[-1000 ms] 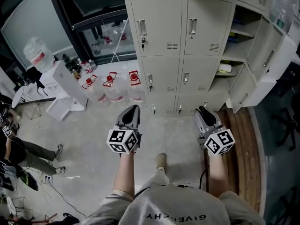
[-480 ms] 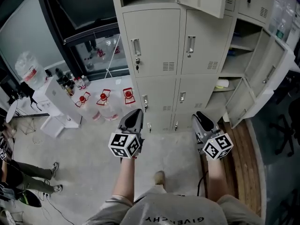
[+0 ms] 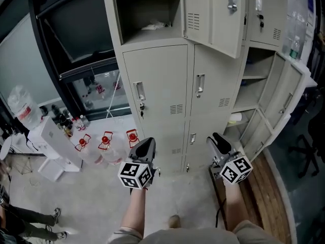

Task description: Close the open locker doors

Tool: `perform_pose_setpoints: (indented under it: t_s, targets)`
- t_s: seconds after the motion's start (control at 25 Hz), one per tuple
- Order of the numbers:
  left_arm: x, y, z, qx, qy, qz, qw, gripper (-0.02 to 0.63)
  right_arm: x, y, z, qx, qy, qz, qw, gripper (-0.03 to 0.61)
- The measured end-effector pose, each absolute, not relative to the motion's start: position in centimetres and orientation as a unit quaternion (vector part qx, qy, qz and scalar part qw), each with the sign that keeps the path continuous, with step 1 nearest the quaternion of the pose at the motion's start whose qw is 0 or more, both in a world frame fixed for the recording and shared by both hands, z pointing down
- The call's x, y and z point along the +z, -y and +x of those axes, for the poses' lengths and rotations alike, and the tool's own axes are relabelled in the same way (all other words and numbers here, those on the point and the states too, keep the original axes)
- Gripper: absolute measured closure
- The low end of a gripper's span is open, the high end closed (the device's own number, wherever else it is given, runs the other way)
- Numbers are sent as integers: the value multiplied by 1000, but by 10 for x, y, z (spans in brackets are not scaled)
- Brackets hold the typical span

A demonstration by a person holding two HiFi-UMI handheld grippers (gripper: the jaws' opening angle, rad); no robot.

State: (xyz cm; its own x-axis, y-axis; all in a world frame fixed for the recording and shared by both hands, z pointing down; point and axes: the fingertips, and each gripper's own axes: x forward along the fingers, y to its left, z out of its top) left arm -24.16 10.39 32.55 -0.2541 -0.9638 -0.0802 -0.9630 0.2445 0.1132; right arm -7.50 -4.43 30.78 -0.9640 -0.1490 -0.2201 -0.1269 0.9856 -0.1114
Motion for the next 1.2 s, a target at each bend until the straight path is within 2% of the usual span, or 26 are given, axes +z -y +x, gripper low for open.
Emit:
perform_pose_setpoints:
  t_s: [0.4, 0.8, 1.2]
  targets:
    - [266, -63, -287, -77, 780, 620, -47, 617, 209, 82, -111, 47, -983, -72, 164, 416]
    - [211, -26, -288, -73, 770, 629, -72, 617, 110, 109, -134, 85, -966, -65, 236, 373]
    - [162, 0, -280, -73, 763, 631, -119, 617, 51, 121, -137, 118, -953, -61, 274, 369]
